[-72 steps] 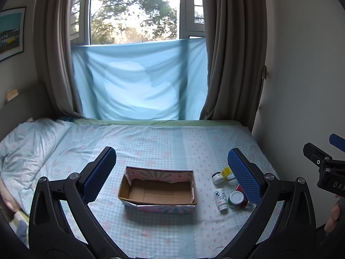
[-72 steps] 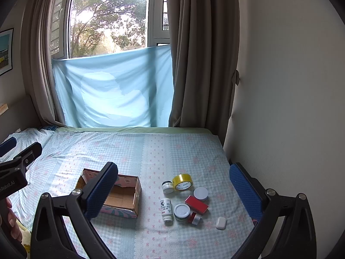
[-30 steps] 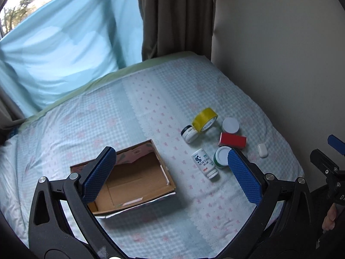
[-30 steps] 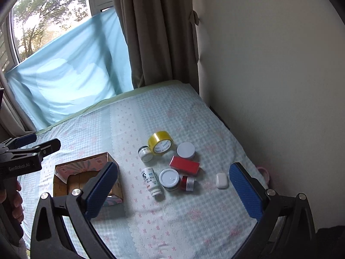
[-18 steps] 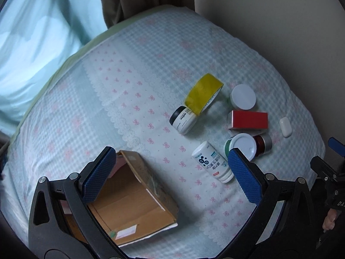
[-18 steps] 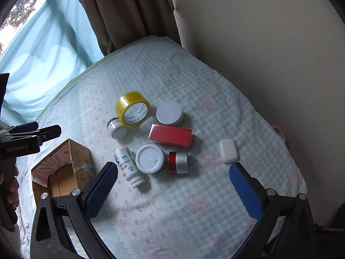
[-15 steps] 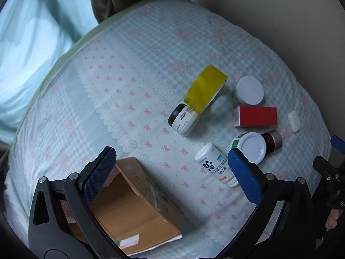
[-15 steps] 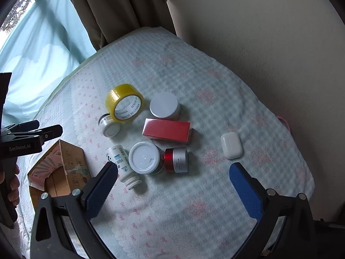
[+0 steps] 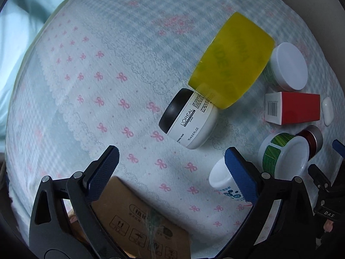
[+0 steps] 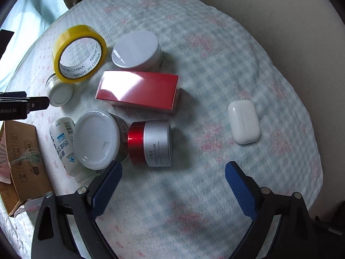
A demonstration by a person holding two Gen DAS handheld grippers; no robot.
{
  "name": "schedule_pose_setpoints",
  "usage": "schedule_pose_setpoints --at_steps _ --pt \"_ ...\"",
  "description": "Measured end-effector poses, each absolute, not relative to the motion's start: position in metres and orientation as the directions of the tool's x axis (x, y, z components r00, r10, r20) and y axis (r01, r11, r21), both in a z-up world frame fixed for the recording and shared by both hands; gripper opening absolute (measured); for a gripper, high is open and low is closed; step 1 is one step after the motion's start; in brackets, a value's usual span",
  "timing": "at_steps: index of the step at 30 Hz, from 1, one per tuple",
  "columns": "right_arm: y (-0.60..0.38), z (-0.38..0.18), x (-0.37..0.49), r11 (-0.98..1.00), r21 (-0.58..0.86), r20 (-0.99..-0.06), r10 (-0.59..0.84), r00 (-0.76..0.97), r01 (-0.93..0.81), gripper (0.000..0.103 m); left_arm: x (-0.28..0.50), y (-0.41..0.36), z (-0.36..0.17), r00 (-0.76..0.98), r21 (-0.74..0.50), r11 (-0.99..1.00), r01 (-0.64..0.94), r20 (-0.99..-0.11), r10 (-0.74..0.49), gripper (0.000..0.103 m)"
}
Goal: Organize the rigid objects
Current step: 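Grasp the L'Oréal jar with the left tool while the right tool grasps the red-silver jar, then carry both jars into the cardboard box and open both tools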
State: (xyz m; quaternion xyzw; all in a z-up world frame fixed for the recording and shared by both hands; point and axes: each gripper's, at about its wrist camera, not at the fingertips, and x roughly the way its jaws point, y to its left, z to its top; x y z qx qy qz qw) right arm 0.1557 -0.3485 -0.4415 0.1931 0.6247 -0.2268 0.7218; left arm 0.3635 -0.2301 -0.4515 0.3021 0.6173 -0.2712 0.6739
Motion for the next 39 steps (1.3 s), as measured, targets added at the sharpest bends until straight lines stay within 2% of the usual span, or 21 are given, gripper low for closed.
schedule_pose_setpoints --at_steps 3,6,8,10,14,16,17,18,20,29,39 --pt "-0.349 -0.456 0.162 0.826 -0.003 -0.992 -0.072 0.100 0.564 0.087 0.368 -0.233 -0.464 0.071 0.063 0.664 0.745 -0.997 0.015 0.096" --pt "-0.350 -0.468 0.167 0.826 -0.013 -0.994 -0.073 0.085 0.563 0.085 0.372 -0.237 -0.473 0.065 0.066 0.648 0.759 -0.998 0.025 0.091" --pt "-0.352 -0.476 0.169 0.825 -0.008 -0.995 -0.062 0.077 0.565 0.076 0.375 -0.240 -0.477 0.068 0.072 0.637 0.767 -0.997 0.031 0.088" --pt "-0.355 -0.483 0.170 0.823 -0.014 -0.996 -0.062 0.065 0.567 0.074 0.378 -0.245 -0.482 0.062 0.071 0.623 0.779 -0.997 0.036 0.086" --pt "-0.359 -0.492 0.174 0.825 0.005 -0.996 -0.047 0.077 0.565 0.071 0.381 -0.258 -0.488 0.053 0.059 0.589 0.806 -0.998 0.028 0.075" --pt "-0.358 -0.495 0.179 0.832 0.017 -0.996 -0.032 0.079 0.555 0.064 0.383 -0.268 -0.493 0.030 0.040 0.572 0.819 -0.999 0.027 0.065" --pt "-0.357 -0.496 0.181 0.836 0.018 -0.997 -0.028 0.075 0.549 0.060 0.382 -0.271 -0.496 0.016 0.027 0.567 0.823 -1.000 0.025 0.057" --pt "-0.355 -0.496 0.185 0.839 0.026 -0.997 -0.018 0.075 0.544 0.052 0.380 -0.273 -0.498 0.004 0.016 0.566 0.824 -1.000 0.023 0.052" --pt "-0.353 -0.496 0.189 0.838 0.055 -0.996 0.011 0.085 0.543 0.040 0.376 -0.277 -0.499 0.031 0.043 0.551 0.833 -0.999 0.033 0.052" --pt "-0.352 -0.493 0.193 0.827 0.071 -0.995 0.017 0.103 0.558 0.038 0.364 -0.279 -0.493 0.087 0.083 0.560 0.824 -0.996 0.018 0.049" --pt "-0.372 -0.454 0.175 0.815 0.104 -0.987 0.016 0.157 0.571 0.038 0.350 -0.245 -0.437 0.128 0.083 0.618 0.782 -0.991 -0.029 0.048"
